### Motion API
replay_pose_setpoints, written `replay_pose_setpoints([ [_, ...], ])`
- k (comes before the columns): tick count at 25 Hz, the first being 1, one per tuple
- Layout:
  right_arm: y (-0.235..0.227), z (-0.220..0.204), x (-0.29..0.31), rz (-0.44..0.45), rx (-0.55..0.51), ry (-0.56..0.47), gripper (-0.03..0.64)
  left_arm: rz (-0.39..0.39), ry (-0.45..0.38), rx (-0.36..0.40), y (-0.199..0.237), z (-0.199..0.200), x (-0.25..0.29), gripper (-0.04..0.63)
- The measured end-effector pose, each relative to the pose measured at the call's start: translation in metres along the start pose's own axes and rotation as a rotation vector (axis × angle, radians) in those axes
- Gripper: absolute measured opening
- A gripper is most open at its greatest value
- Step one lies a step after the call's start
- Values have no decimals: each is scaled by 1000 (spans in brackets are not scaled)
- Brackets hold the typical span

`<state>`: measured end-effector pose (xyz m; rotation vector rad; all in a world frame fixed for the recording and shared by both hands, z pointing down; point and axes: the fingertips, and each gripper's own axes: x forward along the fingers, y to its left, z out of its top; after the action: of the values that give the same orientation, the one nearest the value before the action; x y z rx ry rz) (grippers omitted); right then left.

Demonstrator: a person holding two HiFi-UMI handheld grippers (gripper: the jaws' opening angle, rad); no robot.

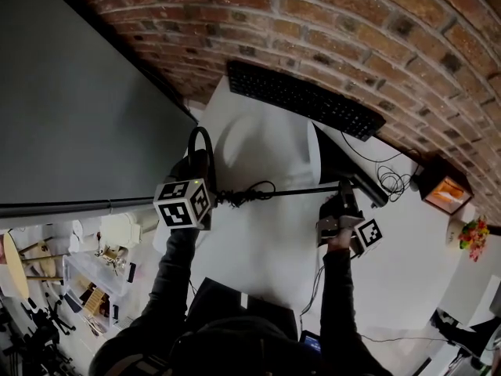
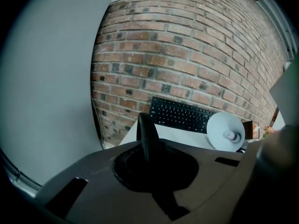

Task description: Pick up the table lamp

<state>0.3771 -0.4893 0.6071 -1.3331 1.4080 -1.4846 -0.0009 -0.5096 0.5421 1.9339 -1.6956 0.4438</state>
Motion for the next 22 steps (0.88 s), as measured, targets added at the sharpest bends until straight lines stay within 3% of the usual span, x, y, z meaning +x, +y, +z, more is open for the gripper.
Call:
replay_pose_setpoints([
  [5, 7, -4, -13, 17, -21, 23, 48, -4, -8, -22, 1, -6, -18, 5],
  [22, 38, -47, -65, 77, -9, 59, 48, -15, -107, 2, 19, 3, -104, 5],
])
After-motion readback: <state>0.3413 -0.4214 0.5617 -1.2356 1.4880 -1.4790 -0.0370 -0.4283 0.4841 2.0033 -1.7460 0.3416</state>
